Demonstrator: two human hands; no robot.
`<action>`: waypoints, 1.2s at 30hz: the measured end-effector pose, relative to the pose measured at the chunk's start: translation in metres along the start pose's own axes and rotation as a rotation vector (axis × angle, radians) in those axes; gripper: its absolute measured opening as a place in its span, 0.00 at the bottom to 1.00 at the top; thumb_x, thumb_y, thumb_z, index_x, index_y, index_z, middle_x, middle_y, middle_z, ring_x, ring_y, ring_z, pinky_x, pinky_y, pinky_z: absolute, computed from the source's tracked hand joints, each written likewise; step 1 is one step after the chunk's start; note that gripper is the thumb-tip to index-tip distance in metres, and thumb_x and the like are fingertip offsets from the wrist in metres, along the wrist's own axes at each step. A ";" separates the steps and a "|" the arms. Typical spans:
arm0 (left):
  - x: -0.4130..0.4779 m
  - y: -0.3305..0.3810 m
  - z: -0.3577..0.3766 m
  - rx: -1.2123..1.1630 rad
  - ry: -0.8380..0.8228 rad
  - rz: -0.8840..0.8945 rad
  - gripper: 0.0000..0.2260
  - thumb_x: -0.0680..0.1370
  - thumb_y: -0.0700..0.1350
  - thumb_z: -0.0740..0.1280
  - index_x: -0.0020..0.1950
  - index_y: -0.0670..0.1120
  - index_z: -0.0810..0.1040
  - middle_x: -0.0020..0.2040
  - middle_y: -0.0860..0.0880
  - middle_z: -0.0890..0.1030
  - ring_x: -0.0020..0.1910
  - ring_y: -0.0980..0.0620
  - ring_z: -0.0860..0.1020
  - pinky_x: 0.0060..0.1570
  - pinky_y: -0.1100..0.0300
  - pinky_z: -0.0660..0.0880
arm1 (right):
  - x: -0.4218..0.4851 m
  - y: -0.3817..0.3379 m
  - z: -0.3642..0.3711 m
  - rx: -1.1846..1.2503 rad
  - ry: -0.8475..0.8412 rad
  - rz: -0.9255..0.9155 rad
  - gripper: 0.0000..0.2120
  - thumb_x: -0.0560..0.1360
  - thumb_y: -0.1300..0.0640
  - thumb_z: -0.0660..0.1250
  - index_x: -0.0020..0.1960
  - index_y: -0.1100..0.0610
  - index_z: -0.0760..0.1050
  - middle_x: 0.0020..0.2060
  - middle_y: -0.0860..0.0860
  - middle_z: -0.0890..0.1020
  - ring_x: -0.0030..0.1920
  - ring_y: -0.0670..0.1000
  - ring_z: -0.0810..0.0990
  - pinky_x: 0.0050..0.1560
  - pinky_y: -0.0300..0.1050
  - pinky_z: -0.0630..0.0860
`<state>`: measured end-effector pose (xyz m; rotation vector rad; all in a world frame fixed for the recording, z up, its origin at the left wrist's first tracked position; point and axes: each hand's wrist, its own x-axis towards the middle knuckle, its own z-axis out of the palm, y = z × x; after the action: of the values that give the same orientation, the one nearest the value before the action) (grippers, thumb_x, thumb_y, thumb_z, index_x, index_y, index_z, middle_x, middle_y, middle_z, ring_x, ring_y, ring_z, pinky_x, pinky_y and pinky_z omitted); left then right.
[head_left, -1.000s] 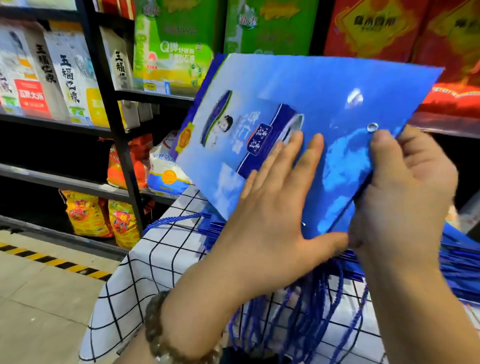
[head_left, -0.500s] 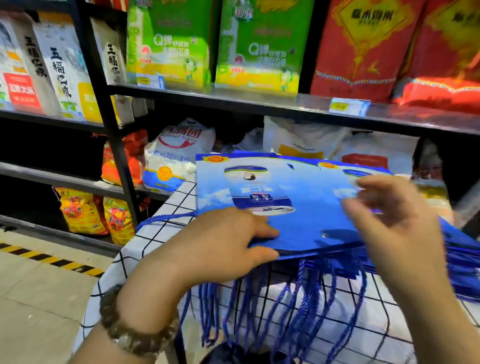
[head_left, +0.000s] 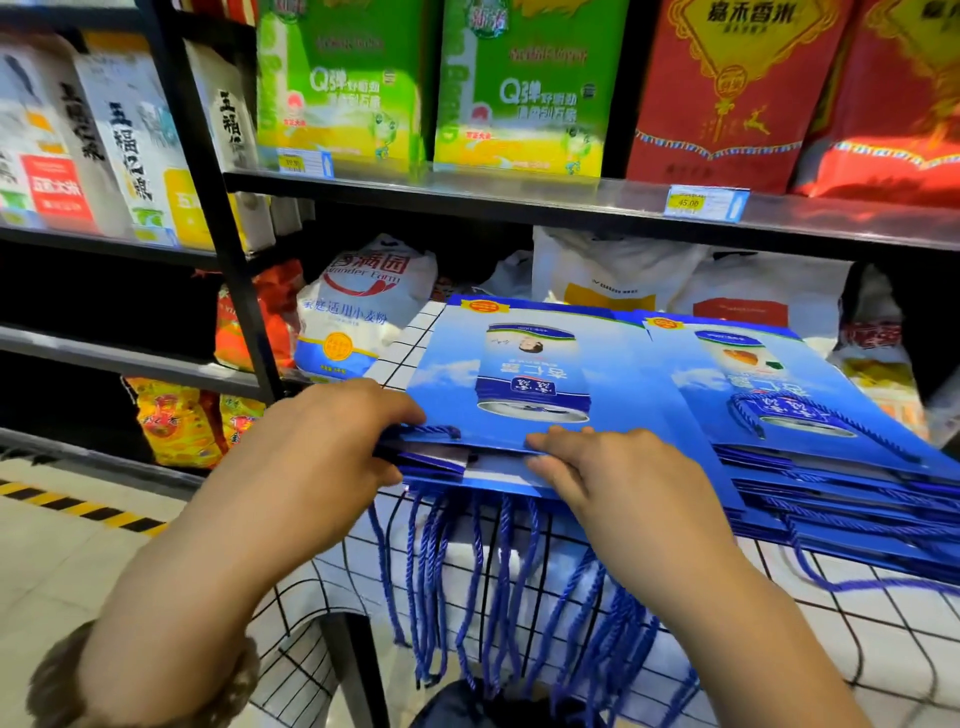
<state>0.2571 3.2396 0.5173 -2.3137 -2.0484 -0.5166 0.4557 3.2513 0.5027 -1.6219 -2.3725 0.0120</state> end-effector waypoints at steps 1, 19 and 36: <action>0.000 -0.001 0.001 -0.016 0.015 -0.023 0.21 0.74 0.45 0.69 0.64 0.60 0.70 0.59 0.59 0.74 0.58 0.55 0.72 0.53 0.60 0.69 | 0.000 -0.001 0.000 -0.007 0.021 -0.007 0.18 0.79 0.41 0.48 0.66 0.39 0.65 0.60 0.43 0.77 0.60 0.51 0.73 0.50 0.45 0.73; 0.022 0.066 -0.016 -1.522 -0.046 -0.113 0.08 0.74 0.36 0.64 0.47 0.46 0.80 0.40 0.50 0.85 0.34 0.54 0.82 0.27 0.66 0.75 | -0.008 -0.001 -0.009 0.972 -0.067 -0.018 0.20 0.72 0.40 0.61 0.40 0.56 0.80 0.43 0.50 0.82 0.43 0.45 0.79 0.49 0.40 0.74; 0.022 0.078 0.014 -0.812 -0.281 0.101 0.06 0.72 0.43 0.70 0.35 0.45 0.81 0.30 0.48 0.78 0.30 0.54 0.72 0.33 0.61 0.71 | 0.050 0.012 -0.045 1.417 0.239 0.253 0.17 0.79 0.51 0.57 0.34 0.56 0.70 0.19 0.46 0.69 0.18 0.45 0.65 0.19 0.33 0.60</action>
<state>0.3377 3.2521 0.5260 -3.0423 -2.0652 -1.2818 0.4595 3.2954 0.5552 -1.0069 -1.2499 1.1524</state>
